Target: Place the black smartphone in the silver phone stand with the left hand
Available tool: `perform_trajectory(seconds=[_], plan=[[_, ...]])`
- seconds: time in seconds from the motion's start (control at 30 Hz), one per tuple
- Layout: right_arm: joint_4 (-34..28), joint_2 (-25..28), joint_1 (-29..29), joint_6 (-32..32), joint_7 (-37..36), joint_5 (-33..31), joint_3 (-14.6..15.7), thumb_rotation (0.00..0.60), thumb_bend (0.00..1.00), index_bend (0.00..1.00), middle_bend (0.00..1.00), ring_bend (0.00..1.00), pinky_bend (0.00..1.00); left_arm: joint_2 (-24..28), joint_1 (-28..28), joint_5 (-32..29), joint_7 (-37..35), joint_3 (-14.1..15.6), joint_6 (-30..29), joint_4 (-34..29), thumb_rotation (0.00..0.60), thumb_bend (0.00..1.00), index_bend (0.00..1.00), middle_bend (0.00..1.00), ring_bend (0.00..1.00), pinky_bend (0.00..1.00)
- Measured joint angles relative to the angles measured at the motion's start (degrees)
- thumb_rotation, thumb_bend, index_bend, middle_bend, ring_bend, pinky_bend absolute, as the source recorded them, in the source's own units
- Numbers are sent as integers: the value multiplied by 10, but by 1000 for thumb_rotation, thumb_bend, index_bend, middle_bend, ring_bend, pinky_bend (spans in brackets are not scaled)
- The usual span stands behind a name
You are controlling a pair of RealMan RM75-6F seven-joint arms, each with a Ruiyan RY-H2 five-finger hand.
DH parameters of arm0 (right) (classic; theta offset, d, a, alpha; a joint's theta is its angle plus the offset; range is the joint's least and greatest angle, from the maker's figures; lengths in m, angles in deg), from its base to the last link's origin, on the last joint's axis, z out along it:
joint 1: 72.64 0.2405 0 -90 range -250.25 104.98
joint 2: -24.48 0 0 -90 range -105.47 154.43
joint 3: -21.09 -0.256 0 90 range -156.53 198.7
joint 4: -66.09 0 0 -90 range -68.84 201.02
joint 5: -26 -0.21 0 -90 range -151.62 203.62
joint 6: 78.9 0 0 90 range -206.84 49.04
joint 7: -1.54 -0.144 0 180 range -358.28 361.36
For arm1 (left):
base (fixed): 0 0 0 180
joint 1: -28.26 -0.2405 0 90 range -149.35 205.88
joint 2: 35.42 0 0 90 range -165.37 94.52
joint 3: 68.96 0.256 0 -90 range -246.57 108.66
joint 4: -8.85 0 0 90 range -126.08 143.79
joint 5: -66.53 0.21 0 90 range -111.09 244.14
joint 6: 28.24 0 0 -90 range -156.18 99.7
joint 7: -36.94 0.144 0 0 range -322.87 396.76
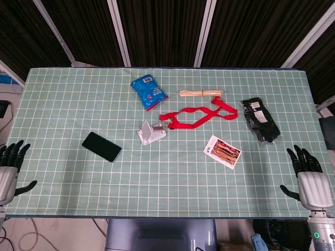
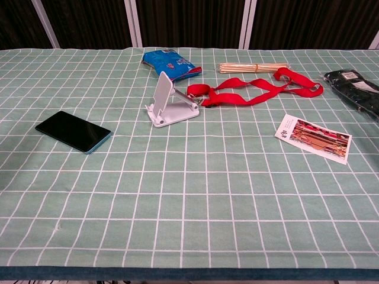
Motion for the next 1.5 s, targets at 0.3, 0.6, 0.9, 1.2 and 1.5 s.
perform_trajectory(seconds=[0.3, 0.6, 0.9, 1.2, 1.5], plan=[[-1, 1, 0, 1, -2, -1, 0, 600, 118, 0, 0, 0, 154, 0, 1, -1, 2, 0, 3, -1, 600, 24, 0, 0, 0, 0], [-5, 2, 1, 6, 1, -5, 1, 600, 120, 0, 0, 0, 154, 3, 3, -10, 5, 0, 12, -6, 600, 24, 0, 0, 0, 0], [-7, 3, 3, 15, -7, -13, -1, 600, 124, 0, 0, 0, 154, 20, 11, -23, 31, -9, 21, -46, 600, 26, 0, 0, 0, 2], [-22, 6, 12, 41, -6, -32, -3, 600, 128, 0, 0, 0, 154, 33, 87, -97, 141, -45, 133, -90, 600, 60, 0, 2, 10, 84], [-29, 11, 13, 48, -21, -39, -4, 600, 132, 0, 0, 0, 154, 5, 209, -198, 270, -68, 279, -60, 600, 63, 28, 64, 48, 84]])
